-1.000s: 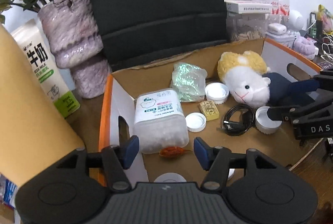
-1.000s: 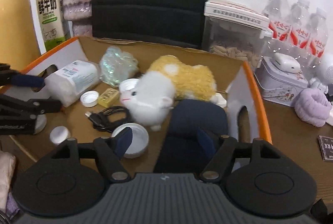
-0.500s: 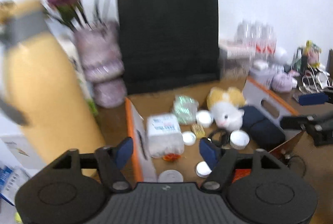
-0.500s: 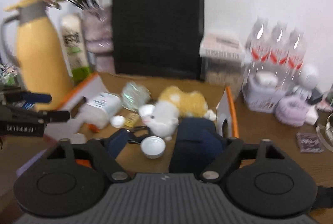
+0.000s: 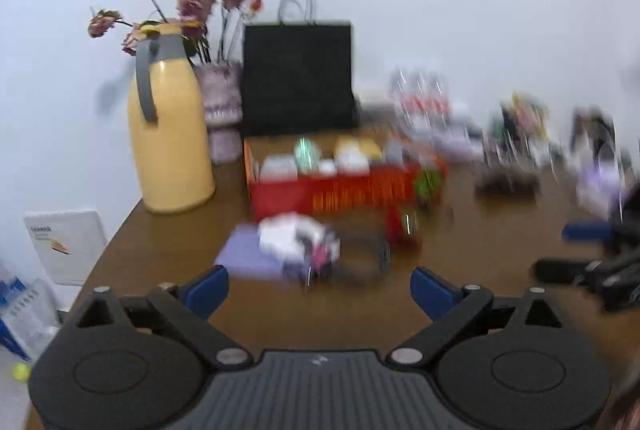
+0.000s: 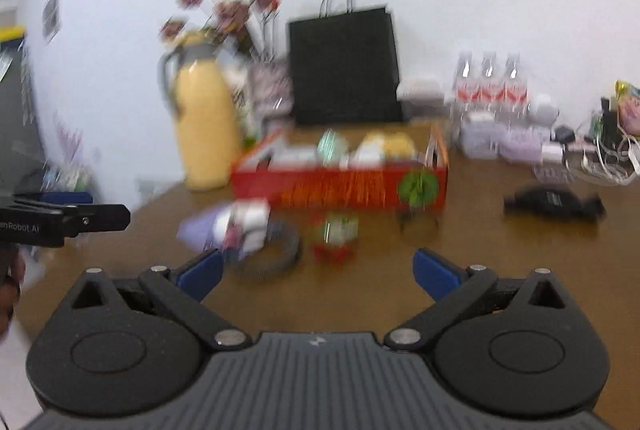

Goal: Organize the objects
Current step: 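Withdraw both open tools from the box back over the table, then grasp the black braided cable coil with the left tool while the right tool grasps its plug end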

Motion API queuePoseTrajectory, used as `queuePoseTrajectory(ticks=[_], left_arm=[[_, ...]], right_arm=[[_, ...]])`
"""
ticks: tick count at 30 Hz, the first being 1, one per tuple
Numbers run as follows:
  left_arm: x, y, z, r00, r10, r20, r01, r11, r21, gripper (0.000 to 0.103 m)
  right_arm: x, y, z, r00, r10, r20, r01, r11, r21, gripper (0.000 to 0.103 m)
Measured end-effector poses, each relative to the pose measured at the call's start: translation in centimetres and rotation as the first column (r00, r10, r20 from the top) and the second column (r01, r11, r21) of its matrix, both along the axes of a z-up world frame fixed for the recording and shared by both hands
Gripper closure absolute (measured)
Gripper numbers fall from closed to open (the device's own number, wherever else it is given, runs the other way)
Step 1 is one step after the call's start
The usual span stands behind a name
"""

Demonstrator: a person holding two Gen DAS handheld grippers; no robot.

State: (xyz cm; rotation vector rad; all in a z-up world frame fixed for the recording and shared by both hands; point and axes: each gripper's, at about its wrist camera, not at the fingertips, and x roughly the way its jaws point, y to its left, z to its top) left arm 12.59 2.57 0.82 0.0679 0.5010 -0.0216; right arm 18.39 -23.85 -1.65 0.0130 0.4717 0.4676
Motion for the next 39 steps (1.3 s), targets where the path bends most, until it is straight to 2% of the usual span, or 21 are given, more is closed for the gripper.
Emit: queuePoseTrajectory(ticks=[2, 3, 4, 6, 9, 14, 19, 22, 25, 26, 28, 31, 33, 34, 36, 37, 38, 39], left_arm=[[-2.3, 0.2, -0.6, 1.000, -0.006, -0.018, 0.007, 0.998, 0.056, 0.005], [-3.0, 0.6, -0.7, 1.000, -0.005, -0.019, 0.006, 0.998, 0.060, 0.005], [-3.5, 0.9, -0.7, 1.000, 0.004, -0.019, -0.003, 0.999, 0.050, 0.005], [-3.0, 1.5, -0.4, 1.000, 0.020, -0.006, -0.020, 1.000, -0.001, 0.002], [-0.8, 1.1, -1.0, 0.999, 0.037, -0.010, -0.038, 0.999, -0.032, 0.002], [2.6, 0.1, -2.5, 0.999, 0.003, -0.034, -0.005, 0.999, -0.037, 0.002], [7.3, 0.8, -3.7, 0.995, 0.052, -0.080, -0.059, 0.995, -0.087, 0.004], [11.1, 0.8, -4.5, 0.990, 0.090, -0.108, -0.104, 0.986, -0.129, 0.017], [14.7, 0.2, -5.5, 0.988, 0.085, -0.127, -0.101, 0.987, -0.126, 0.031], [15.8, -0.1, -5.9, 0.986, 0.073, -0.152, -0.093, 0.987, -0.129, 0.038], [17.7, -0.3, -6.7, 0.977, 0.064, -0.204, -0.092, 0.987, -0.134, 0.043], [18.1, -0.6, -7.1, 0.976, 0.084, -0.199, -0.108, 0.988, -0.114, 0.054], [17.8, -0.8, -7.1, 0.978, 0.096, -0.186, -0.116, 0.988, -0.102, 0.072], [17.5, -0.9, -7.1, 0.978, 0.121, -0.171, -0.139, 0.985, -0.098, 0.078], [17.2, -1.3, -7.2, 0.982, 0.120, -0.147, -0.134, 0.987, -0.089, 0.079], [17.3, -1.6, -7.3, 0.984, 0.106, -0.146, -0.118, 0.990, -0.077, 0.079], [17.6, -1.9, -7.6, 0.983, 0.092, -0.158, -0.102, 0.993, -0.057, 0.078], [18.0, -2.3, -8.0, 0.984, 0.080, -0.158, -0.086, 0.996, -0.030, 0.076]], right_arm=[[-2.5, -1.1, -0.5, 0.998, 0.049, -0.039, -0.052, 0.995, -0.086, 0.000], [-3.7, -1.6, -0.5, 0.997, 0.064, -0.053, -0.071, 0.987, -0.143, 0.000], [-4.8, -2.1, -0.1, 0.996, 0.067, -0.056, -0.077, 0.977, -0.200, 0.000], [-5.9, -2.7, 0.8, 0.998, 0.058, -0.032, -0.064, 0.964, -0.258, 0.000], [-4.5, -2.4, 1.3, 0.999, 0.032, 0.016, -0.028, 0.974, -0.225, 0.000], [0.0, 0.1, -0.6, 0.996, -0.087, -0.007, 0.082, 0.964, -0.254, 0.000], [3.4, 0.3, -2.2, 0.996, -0.082, -0.028, 0.075, 0.975, -0.210, 0.000], [6.8, 0.3, -3.2, 0.995, -0.092, -0.035, 0.085, 0.982, -0.167, 0.000], [10.8, 1.0, -4.3, 0.991, -0.097, -0.090, 0.083, 0.986, -0.146, 0.000], [11.8, 1.2, -4.5, 0.992, -0.077, -0.095, 0.064, 0.989, -0.131, 0.000], [14.1, 1.6, -4.8, 0.996, -0.022, -0.087, 0.010, 0.991, -0.133, 0.000], [18.0, 1.3, -4.8, 0.996, -0.067, -0.061, 0.054, 0.977, -0.204, 0.000], [20.7, 0.4, -4.9, 0.992, -0.094, -0.084, 0.078, 0.981, -0.175, 0.000], [22.1, 0.0, -5.3, 0.990, -0.100, -0.097, 0.086, 0.986, -0.145, 0.000], [24.3, -0.4, -6.6, 0.984, -0.119, -0.131, 0.102, 0.986, -0.130, 0.005], [25.3, -0.3, -7.4, 0.980, -0.131, -0.152, 0.110, 0.984, -0.141, 0.016], [26.0, 0.1, -7.8, 0.975, -0.129, -0.179, 0.101, 0.983, -0.155, 0.022], [26.0, 0.6, -7.6, 0.982, -0.124, -0.146, 0.098, 0.980, -0.174, 0.023]])
